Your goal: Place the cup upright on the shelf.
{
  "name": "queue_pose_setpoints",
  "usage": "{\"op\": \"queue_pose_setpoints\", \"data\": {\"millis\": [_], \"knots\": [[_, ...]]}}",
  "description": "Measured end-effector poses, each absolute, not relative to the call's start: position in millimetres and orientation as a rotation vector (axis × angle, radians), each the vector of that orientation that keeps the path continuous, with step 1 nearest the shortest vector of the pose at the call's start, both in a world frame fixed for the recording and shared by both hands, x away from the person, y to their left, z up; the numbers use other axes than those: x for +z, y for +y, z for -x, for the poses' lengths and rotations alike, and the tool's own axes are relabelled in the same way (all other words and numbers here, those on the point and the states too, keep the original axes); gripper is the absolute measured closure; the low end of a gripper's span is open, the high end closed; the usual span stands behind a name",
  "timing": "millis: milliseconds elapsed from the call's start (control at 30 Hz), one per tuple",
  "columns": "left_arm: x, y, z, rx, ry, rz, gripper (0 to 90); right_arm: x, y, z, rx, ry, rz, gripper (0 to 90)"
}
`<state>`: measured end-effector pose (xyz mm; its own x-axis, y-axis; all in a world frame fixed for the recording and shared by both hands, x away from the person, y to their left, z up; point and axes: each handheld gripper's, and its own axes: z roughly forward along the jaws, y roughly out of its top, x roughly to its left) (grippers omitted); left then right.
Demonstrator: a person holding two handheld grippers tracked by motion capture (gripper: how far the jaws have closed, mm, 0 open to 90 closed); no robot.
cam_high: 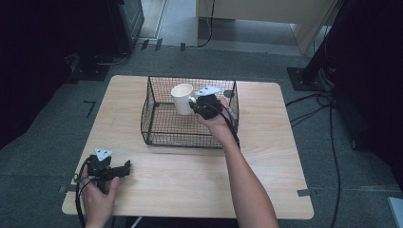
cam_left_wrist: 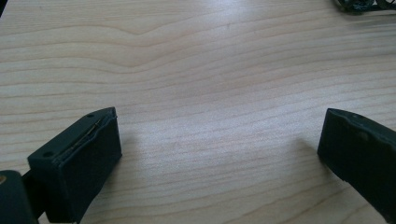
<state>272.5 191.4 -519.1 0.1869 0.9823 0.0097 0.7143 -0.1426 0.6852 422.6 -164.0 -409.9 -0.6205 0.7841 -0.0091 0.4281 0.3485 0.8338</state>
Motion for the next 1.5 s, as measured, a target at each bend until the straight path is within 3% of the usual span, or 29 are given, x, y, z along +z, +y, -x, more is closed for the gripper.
{"op": "queue_pose_setpoints", "data": {"millis": [1500], "knots": [[-519.1, 191.2, -272.5, 0.640, 1.585, -1.920, 0.0, -434.0, -154.9, -446.6, 1.082, 2.433, -1.022, 80.6]]}}
